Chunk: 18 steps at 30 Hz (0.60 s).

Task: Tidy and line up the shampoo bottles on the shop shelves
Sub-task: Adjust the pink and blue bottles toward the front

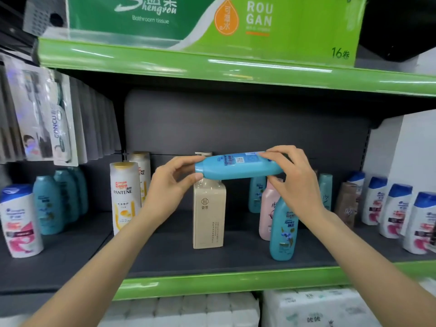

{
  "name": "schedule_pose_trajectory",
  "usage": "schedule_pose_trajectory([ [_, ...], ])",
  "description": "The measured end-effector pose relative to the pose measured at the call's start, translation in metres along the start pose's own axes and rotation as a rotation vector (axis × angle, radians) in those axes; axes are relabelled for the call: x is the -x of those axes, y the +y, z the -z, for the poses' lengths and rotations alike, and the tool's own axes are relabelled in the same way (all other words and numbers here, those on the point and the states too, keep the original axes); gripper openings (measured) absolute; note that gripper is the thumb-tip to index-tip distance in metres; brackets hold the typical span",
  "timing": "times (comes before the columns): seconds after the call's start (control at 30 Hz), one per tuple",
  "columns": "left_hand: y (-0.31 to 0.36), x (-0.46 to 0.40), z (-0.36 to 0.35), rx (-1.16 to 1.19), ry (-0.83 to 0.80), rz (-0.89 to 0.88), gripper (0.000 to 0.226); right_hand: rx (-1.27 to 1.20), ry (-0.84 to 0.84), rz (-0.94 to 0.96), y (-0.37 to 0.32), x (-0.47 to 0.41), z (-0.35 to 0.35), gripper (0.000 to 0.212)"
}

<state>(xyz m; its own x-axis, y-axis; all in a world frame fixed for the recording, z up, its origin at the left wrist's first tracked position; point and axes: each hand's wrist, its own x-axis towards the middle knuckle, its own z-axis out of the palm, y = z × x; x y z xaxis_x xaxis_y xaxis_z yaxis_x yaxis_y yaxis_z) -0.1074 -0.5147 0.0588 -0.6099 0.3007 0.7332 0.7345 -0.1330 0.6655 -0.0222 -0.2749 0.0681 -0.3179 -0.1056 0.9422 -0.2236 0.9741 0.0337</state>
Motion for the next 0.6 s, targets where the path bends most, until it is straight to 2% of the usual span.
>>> schedule_pose_trajectory([
  [0.17, 0.003, 0.008, 0.005, 0.041, 0.014, -0.015, 0.035, -0.159, -0.043, -0.024, 0.001, 0.002, 0.003, 0.051],
  [0.33, 0.002, 0.008, 0.006, 0.099, 0.028, 0.106, 0.026, -0.647, -0.183, -0.41, -0.008, -0.003, 0.018, 0.041],
  [0.47, 0.004, 0.006, 0.001, 0.138, 0.01, 0.199, 0.026, -0.763, -0.203, -0.563, -0.005, -0.005, 0.022, 0.032],
  [0.6, 0.006, 0.004, -0.003, 0.17, 0.015, 0.212, 0.03, -0.884, -0.193, -0.743, -0.003, -0.005, 0.022, 0.016],
])
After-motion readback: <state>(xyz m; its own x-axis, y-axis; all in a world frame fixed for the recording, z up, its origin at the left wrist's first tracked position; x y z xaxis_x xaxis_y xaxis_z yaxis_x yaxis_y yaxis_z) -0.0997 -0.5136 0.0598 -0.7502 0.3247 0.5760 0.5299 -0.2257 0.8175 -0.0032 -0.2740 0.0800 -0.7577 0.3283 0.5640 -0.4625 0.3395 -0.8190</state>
